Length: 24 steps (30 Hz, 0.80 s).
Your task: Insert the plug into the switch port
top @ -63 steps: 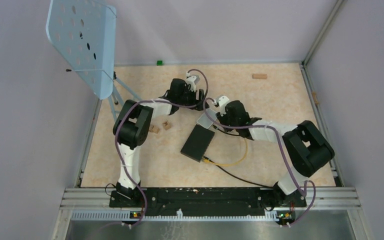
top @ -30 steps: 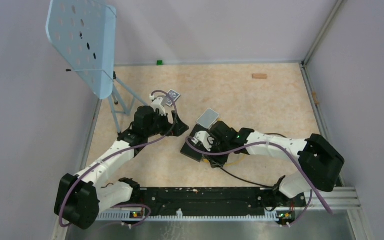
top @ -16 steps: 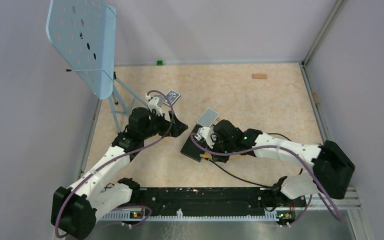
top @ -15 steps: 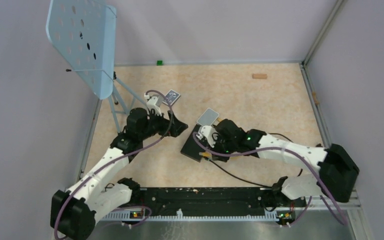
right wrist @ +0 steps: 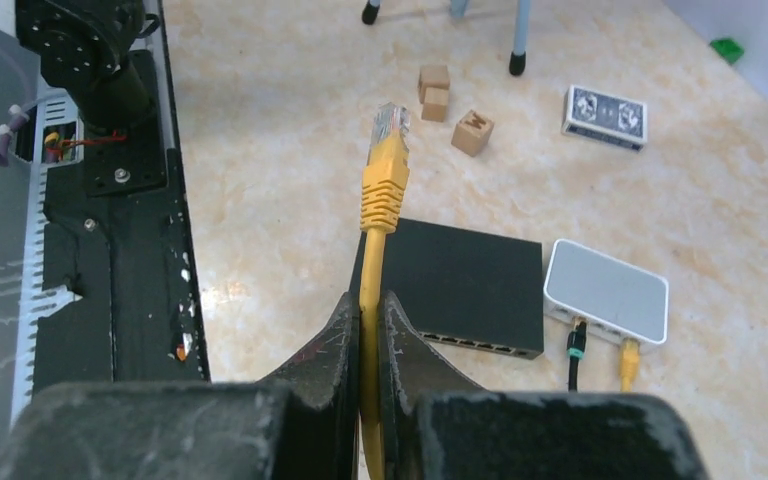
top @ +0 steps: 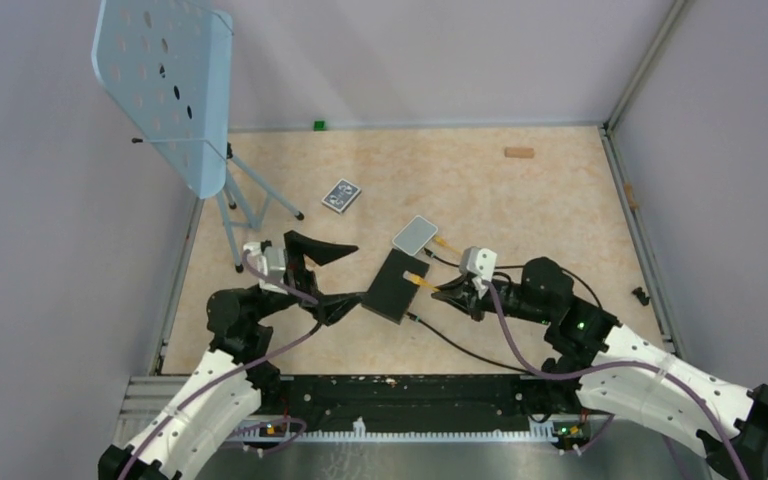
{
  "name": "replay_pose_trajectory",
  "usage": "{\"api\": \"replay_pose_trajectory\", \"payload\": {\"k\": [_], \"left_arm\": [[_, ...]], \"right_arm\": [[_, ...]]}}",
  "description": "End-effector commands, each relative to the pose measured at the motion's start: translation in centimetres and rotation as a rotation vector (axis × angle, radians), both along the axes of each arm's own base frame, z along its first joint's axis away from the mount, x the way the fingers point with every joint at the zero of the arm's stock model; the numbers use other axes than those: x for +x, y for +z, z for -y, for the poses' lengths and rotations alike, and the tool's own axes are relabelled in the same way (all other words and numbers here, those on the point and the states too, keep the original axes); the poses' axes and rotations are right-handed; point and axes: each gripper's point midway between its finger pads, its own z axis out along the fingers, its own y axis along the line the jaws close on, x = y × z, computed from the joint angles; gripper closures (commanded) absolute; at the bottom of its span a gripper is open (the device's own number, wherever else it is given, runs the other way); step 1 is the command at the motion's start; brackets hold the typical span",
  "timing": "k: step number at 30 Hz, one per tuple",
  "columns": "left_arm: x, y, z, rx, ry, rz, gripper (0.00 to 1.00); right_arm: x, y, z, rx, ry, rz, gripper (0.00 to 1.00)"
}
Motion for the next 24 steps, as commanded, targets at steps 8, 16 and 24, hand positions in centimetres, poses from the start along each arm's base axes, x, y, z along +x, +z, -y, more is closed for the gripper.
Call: {"api": "replay_pose_trajectory", "payload": {"k": [8,16,24], "left_arm": [[-5.5,-0.3,2.6,0.176,-0.32,0.549,0.11],[-3.7,-1.2,6.2,0.218,-0.345,0.606,0.14],[-3.1,-1.8,7.2,0.23,-0.372,0.613,0.38]], "right_arm": [[-2.1,5.5,-0.7,0.193,0.164,0.241,1.0],[-3.2,5.5,-1.7,0.171,0.272,0.225,1.0],[-3.7,5.6,-1.7,0.17,0.303,0.216,1.0]]}}
